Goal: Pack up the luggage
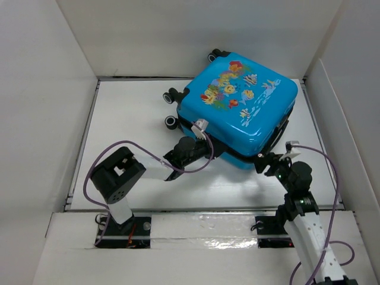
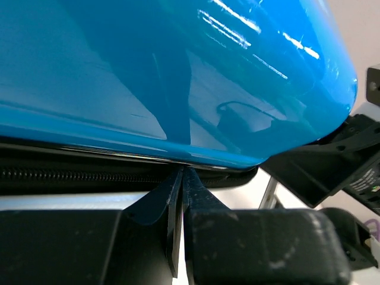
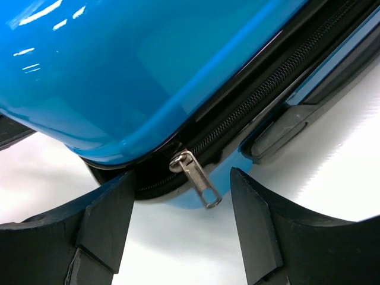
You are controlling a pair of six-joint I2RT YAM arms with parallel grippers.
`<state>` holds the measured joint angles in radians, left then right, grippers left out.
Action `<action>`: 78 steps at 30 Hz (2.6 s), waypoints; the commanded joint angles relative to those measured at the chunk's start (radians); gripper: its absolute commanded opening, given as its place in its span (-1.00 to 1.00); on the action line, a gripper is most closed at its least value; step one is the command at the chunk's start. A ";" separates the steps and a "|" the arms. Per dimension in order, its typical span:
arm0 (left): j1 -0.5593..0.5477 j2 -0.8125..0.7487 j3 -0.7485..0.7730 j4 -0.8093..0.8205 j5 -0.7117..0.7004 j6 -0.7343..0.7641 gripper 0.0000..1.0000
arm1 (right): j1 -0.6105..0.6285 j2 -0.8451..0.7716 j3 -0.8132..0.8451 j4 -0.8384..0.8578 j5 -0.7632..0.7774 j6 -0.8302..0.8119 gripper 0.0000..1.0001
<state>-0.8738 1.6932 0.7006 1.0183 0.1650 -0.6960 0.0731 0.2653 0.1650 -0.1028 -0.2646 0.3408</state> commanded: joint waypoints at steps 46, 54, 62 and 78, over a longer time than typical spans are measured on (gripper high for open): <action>-0.179 0.171 0.161 0.022 -0.195 -0.027 -0.96 | -0.002 -0.406 0.174 -0.313 -0.018 0.004 -1.00; -0.169 0.224 0.246 0.011 -0.249 -0.013 -0.94 | -0.002 -0.357 0.122 -0.408 -0.258 -0.034 -1.00; -0.169 0.305 0.382 -0.034 -0.199 0.003 -0.94 | -0.002 -0.332 -0.056 -0.142 -0.355 0.101 -1.00; 0.042 -0.346 -0.093 -0.222 -0.155 0.046 0.18 | 0.123 0.279 -0.085 0.523 -0.199 0.073 -1.00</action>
<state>-0.9031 1.5524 0.6231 0.8085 0.0795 -0.6689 0.1177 0.4355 0.0841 0.2272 -0.4461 0.4114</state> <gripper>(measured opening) 0.579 0.011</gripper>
